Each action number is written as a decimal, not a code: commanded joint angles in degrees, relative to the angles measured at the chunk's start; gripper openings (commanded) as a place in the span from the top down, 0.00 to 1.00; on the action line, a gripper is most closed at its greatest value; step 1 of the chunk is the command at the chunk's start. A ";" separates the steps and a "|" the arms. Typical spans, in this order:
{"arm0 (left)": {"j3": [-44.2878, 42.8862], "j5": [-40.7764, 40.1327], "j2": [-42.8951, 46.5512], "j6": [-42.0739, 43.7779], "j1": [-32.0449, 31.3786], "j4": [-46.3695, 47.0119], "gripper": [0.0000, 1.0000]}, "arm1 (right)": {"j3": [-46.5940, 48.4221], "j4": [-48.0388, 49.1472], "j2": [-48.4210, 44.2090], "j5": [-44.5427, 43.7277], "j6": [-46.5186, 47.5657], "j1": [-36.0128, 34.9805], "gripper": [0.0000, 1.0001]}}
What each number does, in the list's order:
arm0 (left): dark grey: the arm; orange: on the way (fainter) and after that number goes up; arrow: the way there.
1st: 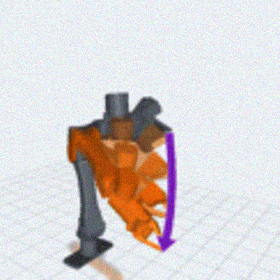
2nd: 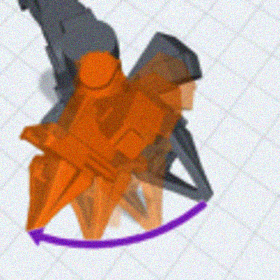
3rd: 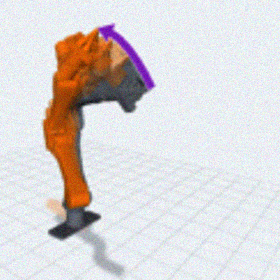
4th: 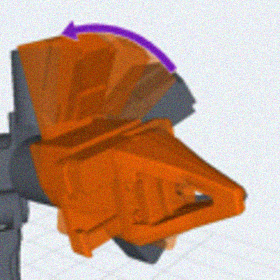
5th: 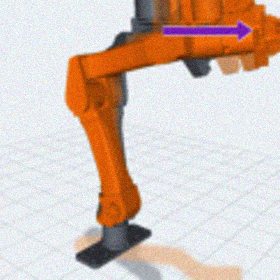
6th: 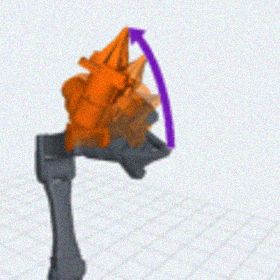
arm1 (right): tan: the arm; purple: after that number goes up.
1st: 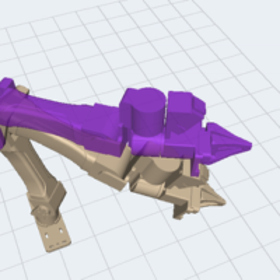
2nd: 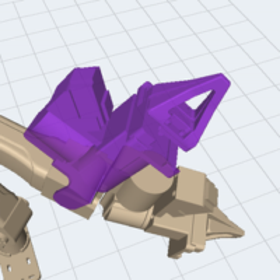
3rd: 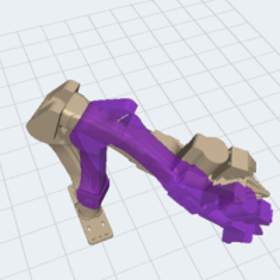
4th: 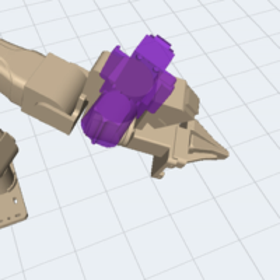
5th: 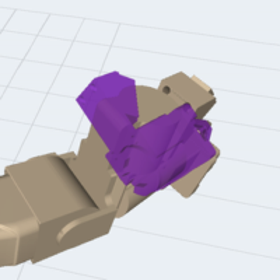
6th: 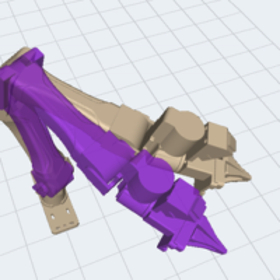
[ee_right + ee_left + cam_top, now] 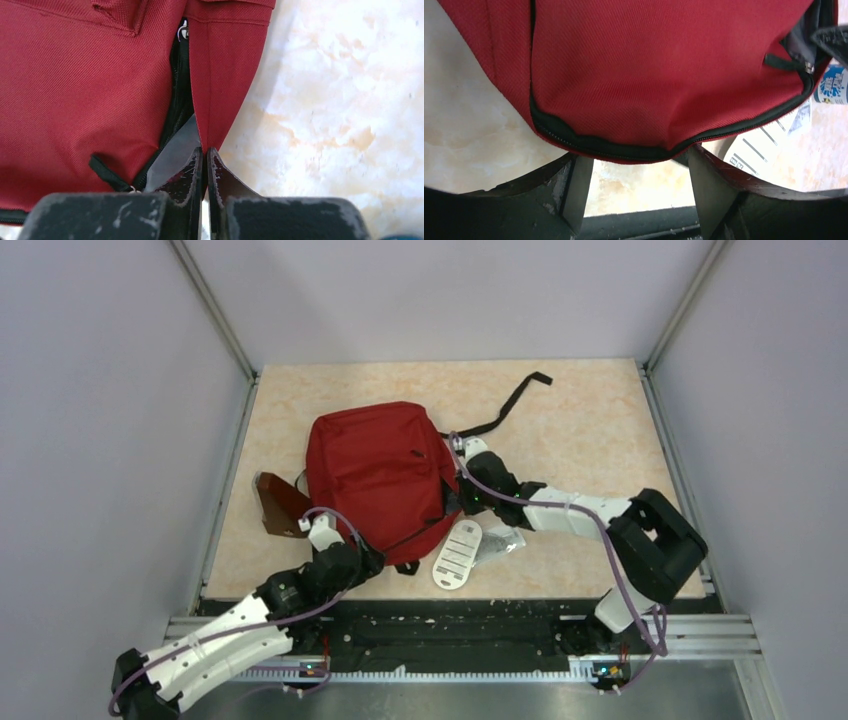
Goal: Pack the student bag
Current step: Adjust the student bag at the center of the board.
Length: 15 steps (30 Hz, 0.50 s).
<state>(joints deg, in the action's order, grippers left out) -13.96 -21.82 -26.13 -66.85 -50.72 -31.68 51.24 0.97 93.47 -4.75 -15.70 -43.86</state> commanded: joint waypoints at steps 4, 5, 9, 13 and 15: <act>0.70 -6.69 -9.15 4.44 1.40 14.82 0.33 | -8.30 0.62 -10.51 -3.96 -10.01 -3.97 1.00; 0.28 -6.43 -11.50 6.08 2.03 17.32 0.36 | -9.03 1.09 -11.27 -4.41 -10.53 -4.99 1.00; -1.45 -0.67 -20.86 13.99 8.27 27.76 0.45 | -10.46 1.96 -13.04 -8.26 -12.57 -9.68 1.00; -2.92 6.47 -28.96 22.57 17.08 38.90 0.50 | -11.81 4.06 -14.40 -10.07 -15.22 -13.78 1.00; -4.58 8.62 -32.98 26.44 19.23 43.23 0.53 | -12.35 5.44 -14.86 -10.74 -16.07 -15.54 1.00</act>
<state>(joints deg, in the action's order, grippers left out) -15.27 -18.59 -53.21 -50.26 -35.51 -5.65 40.07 3.97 81.69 -15.00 -27.79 -55.22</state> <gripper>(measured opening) 0.495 0.009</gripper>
